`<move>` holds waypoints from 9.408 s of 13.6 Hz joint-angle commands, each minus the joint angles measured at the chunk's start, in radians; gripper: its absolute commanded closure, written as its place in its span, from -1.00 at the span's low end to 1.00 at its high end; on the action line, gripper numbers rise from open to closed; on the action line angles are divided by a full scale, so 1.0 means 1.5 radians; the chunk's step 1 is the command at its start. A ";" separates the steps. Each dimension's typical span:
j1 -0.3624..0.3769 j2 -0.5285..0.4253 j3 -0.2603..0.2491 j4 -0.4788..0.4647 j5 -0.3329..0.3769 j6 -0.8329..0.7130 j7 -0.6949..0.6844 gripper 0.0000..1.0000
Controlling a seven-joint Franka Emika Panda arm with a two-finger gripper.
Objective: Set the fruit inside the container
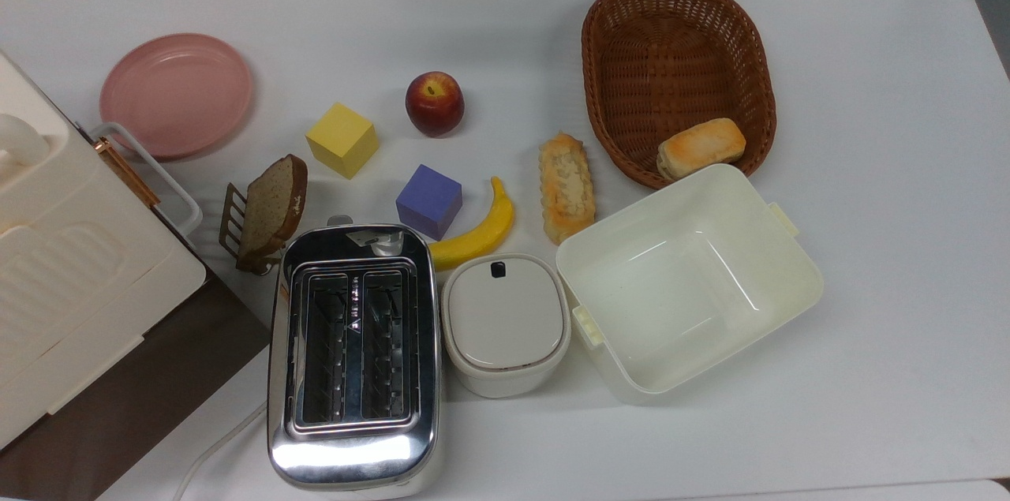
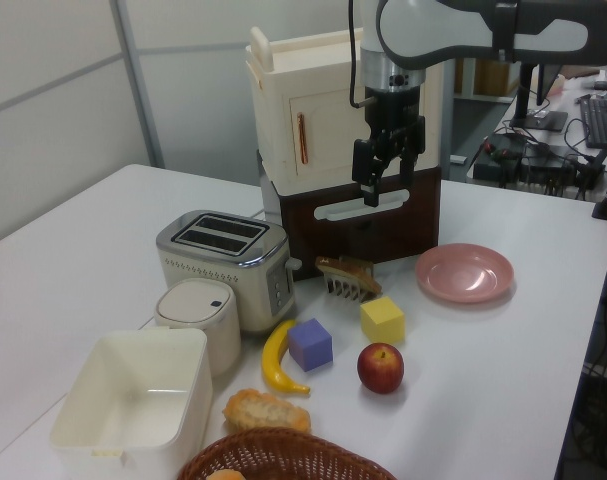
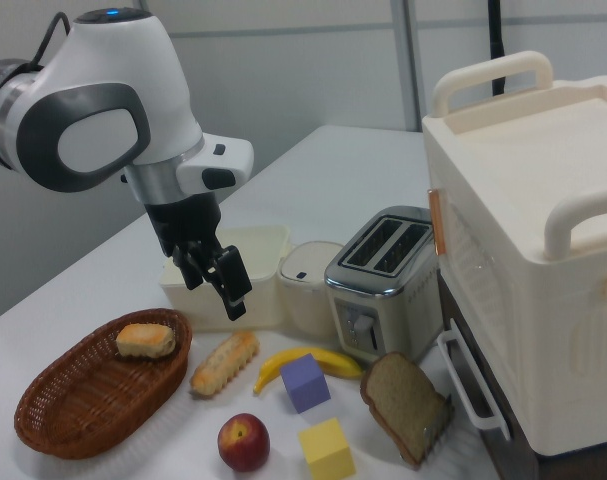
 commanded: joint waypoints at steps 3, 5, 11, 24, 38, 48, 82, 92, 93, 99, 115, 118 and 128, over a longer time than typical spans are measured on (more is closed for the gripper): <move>0.008 -0.012 0.000 -0.039 0.005 0.002 -0.005 -1.00; 0.006 -0.020 0.000 -0.066 0.007 0.031 -0.005 -1.00; 0.001 -0.045 0.023 -0.137 0.010 0.097 0.023 -1.00; 0.031 -0.036 0.023 -0.269 -0.005 0.219 0.073 -1.00; 0.054 0.034 0.024 -0.365 -0.073 0.378 0.062 -1.00; 0.075 0.077 0.025 -0.368 -0.075 0.438 0.066 -1.00; 0.057 0.072 0.030 -0.387 -0.077 0.442 0.063 -1.00; 0.057 0.085 0.026 -0.395 -0.077 0.413 0.067 0.11; 0.057 0.085 0.026 -0.395 -0.077 0.414 0.068 0.34; 0.053 0.085 0.026 -0.367 -0.074 0.407 0.078 0.58; 0.107 0.246 0.111 0.087 -0.070 0.279 0.225 0.57; 0.122 0.271 0.112 0.122 -0.099 0.355 0.248 0.57; 0.157 0.334 0.120 0.134 -0.212 0.494 0.355 0.57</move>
